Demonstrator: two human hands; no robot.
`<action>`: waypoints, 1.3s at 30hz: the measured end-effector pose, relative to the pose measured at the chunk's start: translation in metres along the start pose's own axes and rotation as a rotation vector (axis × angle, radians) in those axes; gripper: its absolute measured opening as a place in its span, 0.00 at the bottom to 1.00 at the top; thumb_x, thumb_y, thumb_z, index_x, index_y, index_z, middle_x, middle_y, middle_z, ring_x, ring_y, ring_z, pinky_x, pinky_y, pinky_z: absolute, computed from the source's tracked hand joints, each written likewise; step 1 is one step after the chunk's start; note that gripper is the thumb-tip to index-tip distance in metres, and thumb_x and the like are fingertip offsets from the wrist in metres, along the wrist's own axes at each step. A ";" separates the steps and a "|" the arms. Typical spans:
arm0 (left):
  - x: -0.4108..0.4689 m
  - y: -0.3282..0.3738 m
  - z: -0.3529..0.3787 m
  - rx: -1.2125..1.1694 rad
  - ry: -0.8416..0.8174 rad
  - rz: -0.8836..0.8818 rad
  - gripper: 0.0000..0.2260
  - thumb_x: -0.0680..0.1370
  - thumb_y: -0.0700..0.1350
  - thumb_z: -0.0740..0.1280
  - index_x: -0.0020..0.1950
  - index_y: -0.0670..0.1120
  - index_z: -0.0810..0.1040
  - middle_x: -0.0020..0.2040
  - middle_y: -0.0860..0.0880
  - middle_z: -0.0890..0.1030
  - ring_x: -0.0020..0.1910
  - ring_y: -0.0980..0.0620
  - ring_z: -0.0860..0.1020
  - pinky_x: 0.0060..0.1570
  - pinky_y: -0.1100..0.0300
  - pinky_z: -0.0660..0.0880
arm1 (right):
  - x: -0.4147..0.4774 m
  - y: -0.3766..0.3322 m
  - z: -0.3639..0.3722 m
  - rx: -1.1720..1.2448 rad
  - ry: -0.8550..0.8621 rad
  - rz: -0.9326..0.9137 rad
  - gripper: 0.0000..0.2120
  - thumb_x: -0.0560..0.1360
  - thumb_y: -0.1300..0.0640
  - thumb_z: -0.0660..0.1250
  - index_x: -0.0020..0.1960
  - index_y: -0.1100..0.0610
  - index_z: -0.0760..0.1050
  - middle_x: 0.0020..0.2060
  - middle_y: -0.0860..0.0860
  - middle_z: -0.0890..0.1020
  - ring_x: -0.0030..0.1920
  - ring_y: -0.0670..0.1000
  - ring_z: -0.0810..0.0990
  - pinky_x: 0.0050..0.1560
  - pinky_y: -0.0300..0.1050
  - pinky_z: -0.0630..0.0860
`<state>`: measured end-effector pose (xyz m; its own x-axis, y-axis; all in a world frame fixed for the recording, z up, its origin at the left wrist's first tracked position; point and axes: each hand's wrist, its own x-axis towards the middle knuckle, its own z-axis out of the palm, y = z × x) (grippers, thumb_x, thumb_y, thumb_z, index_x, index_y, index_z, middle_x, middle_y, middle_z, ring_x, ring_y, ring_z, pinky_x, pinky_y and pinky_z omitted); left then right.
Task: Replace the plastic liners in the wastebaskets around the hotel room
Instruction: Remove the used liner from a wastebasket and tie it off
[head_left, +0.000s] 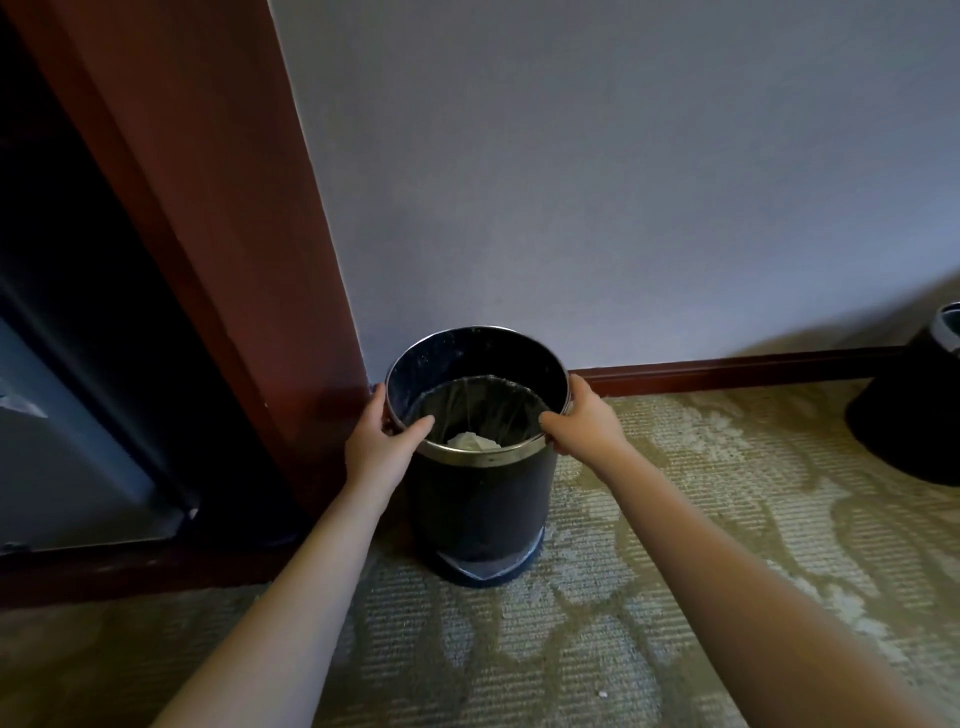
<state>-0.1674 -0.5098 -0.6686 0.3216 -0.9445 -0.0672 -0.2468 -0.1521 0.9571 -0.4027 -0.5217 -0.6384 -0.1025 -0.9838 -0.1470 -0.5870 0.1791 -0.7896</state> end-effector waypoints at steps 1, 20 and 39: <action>-0.001 0.008 -0.001 -0.013 0.009 0.028 0.35 0.72 0.46 0.74 0.76 0.50 0.63 0.70 0.49 0.72 0.67 0.52 0.71 0.61 0.63 0.67 | -0.001 -0.005 -0.005 0.005 0.019 -0.014 0.25 0.65 0.51 0.65 0.62 0.50 0.69 0.47 0.52 0.82 0.46 0.58 0.82 0.48 0.59 0.81; -0.034 0.157 -0.010 -0.197 0.057 0.422 0.36 0.65 0.57 0.73 0.71 0.49 0.71 0.66 0.54 0.76 0.66 0.59 0.73 0.68 0.52 0.69 | -0.044 -0.075 -0.118 0.304 0.238 -0.242 0.29 0.74 0.59 0.64 0.74 0.51 0.63 0.30 0.51 0.79 0.32 0.49 0.78 0.40 0.50 0.78; -0.042 0.197 0.207 -0.024 -0.319 0.416 0.27 0.77 0.38 0.67 0.75 0.50 0.64 0.73 0.50 0.68 0.73 0.50 0.64 0.67 0.53 0.65 | -0.015 0.078 -0.226 0.369 0.560 0.060 0.35 0.72 0.58 0.63 0.76 0.43 0.57 0.43 0.53 0.82 0.46 0.56 0.81 0.52 0.56 0.80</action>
<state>-0.4192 -0.5601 -0.5359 -0.0941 -0.9659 0.2412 -0.2722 0.2581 0.9270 -0.6285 -0.4938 -0.5634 -0.5861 -0.8083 0.0557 -0.2645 0.1259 -0.9561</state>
